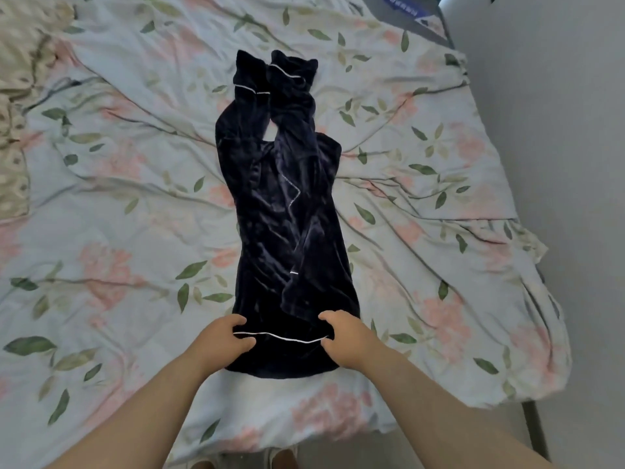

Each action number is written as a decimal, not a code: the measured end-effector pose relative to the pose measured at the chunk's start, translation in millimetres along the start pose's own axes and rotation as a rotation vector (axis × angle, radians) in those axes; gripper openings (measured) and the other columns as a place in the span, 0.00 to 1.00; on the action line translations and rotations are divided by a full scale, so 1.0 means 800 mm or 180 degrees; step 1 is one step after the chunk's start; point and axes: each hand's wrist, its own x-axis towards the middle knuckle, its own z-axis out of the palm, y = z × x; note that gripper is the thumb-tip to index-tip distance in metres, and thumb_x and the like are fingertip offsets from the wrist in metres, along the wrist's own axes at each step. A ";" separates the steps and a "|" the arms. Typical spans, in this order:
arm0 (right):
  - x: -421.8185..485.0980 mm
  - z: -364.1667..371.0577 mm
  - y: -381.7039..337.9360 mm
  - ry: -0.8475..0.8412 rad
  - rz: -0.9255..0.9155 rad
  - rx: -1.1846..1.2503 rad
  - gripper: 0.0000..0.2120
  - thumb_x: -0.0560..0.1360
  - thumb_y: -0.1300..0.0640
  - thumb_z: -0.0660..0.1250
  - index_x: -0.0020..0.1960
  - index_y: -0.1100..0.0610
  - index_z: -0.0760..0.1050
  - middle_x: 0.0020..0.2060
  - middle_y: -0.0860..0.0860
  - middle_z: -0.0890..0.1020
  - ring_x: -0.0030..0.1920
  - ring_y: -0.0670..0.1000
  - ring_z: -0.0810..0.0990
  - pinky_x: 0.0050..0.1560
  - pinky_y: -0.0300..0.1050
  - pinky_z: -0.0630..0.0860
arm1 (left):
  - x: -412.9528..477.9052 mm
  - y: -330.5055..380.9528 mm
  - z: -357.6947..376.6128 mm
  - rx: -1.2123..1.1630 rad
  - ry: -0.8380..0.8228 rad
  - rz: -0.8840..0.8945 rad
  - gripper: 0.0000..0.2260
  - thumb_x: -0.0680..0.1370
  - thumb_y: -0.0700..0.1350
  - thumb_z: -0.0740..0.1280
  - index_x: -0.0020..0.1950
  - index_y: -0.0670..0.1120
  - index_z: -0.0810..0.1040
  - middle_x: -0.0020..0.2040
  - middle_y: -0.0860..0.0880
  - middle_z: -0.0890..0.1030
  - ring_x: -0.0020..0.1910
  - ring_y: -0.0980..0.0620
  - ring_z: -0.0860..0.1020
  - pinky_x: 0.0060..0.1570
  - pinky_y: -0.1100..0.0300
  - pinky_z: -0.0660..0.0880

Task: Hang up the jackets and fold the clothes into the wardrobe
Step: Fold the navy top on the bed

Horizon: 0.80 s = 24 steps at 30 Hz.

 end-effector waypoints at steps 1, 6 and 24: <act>0.012 0.008 0.004 -0.0067 -0.0015 -0.0087 0.26 0.80 0.54 0.62 0.76 0.52 0.62 0.70 0.51 0.70 0.67 0.54 0.71 0.67 0.48 0.71 | 0.011 -0.010 0.010 -0.0046 0.0044 -0.0123 0.19 0.74 0.48 0.70 0.64 0.46 0.76 0.58 0.48 0.80 0.52 0.52 0.79 0.51 0.57 0.77; 0.087 0.040 0.011 0.0020 -0.0356 -0.0541 0.30 0.80 0.53 0.64 0.79 0.51 0.55 0.73 0.52 0.65 0.69 0.54 0.69 0.65 0.50 0.73 | 0.070 -0.053 0.057 -0.0778 0.0213 -0.0670 0.18 0.71 0.45 0.73 0.59 0.45 0.74 0.52 0.44 0.81 0.49 0.46 0.80 0.55 0.47 0.78; 0.119 0.030 0.068 0.0482 -0.0320 -0.0675 0.28 0.77 0.63 0.54 0.74 0.44 0.66 0.54 0.47 0.69 0.50 0.50 0.72 0.52 0.43 0.73 | 0.059 -0.115 0.059 -0.2640 0.0974 -0.0582 0.08 0.76 0.42 0.71 0.54 0.46 0.78 0.48 0.44 0.84 0.46 0.42 0.83 0.42 0.48 0.81</act>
